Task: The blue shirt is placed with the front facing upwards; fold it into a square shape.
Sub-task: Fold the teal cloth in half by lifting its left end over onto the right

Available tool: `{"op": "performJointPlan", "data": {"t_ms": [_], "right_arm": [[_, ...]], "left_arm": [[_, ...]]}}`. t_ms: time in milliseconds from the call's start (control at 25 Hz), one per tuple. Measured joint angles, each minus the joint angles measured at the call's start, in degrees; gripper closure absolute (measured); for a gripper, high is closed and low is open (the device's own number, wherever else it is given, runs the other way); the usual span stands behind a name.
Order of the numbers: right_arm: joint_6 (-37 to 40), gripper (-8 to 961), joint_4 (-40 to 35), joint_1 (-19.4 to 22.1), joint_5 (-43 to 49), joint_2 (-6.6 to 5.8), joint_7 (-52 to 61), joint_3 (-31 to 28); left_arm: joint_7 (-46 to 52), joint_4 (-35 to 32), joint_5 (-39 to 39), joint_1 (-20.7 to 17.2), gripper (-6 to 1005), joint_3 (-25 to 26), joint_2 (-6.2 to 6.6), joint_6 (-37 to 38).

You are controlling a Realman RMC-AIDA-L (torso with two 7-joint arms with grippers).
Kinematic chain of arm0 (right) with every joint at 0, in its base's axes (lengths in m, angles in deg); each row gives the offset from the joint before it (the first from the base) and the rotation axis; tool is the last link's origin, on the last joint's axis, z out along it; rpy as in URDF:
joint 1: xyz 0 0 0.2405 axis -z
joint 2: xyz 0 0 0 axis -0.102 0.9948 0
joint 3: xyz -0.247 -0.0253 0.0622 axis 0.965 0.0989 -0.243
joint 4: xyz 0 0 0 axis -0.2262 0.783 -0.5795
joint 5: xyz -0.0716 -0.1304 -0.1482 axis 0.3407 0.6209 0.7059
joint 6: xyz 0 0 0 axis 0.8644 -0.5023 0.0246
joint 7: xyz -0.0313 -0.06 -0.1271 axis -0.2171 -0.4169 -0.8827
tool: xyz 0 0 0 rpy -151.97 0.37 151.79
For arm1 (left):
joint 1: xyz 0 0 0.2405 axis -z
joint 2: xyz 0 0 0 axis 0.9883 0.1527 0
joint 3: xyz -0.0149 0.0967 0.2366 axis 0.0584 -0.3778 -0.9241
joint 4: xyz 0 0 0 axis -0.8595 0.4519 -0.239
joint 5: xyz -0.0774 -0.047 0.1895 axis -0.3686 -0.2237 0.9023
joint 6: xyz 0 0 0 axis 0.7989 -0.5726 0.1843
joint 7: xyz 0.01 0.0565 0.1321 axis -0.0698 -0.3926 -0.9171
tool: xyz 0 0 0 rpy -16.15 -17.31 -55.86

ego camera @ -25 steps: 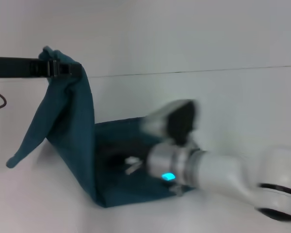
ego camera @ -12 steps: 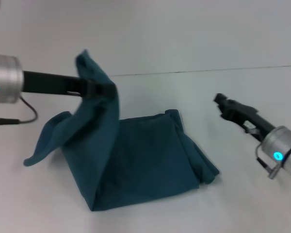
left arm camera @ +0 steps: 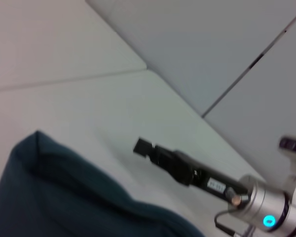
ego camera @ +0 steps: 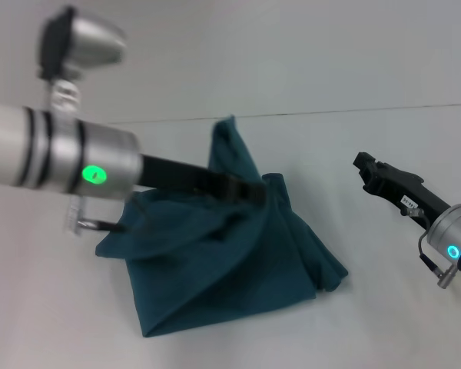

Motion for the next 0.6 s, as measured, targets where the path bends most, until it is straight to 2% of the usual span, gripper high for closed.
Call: {"op": "performJointPlan", "data": {"t_ms": [160, 280, 480, 600], "right_arm": [[-0.3, 925, -0.1, -0.1, 0.1, 0.0, 0.2, 1.1], [-0.4, 925, -0.1, -0.3, 0.1, 0.0, 0.3, 1.4], [-0.5, 924, -0.4, -0.4, 0.1, -0.09, 0.3, 1.4], [0.0, 924, -1.0, -0.3, 0.1, -0.18, 0.6, 1.4]], "left_arm": [[-1.2, -8.4, -2.9, 1.6, 971, -7.2, -0.06, -7.7], [-4.5, -13.8, -7.8, 2.4, 961, -11.6, -0.16, -13.5], [-8.3, -14.0, -12.2, 2.0, 911, -14.9, -0.12, -17.1], [-10.2, -12.3, -12.4, 1.3, 791, -14.6, -0.04, -18.0]]}}
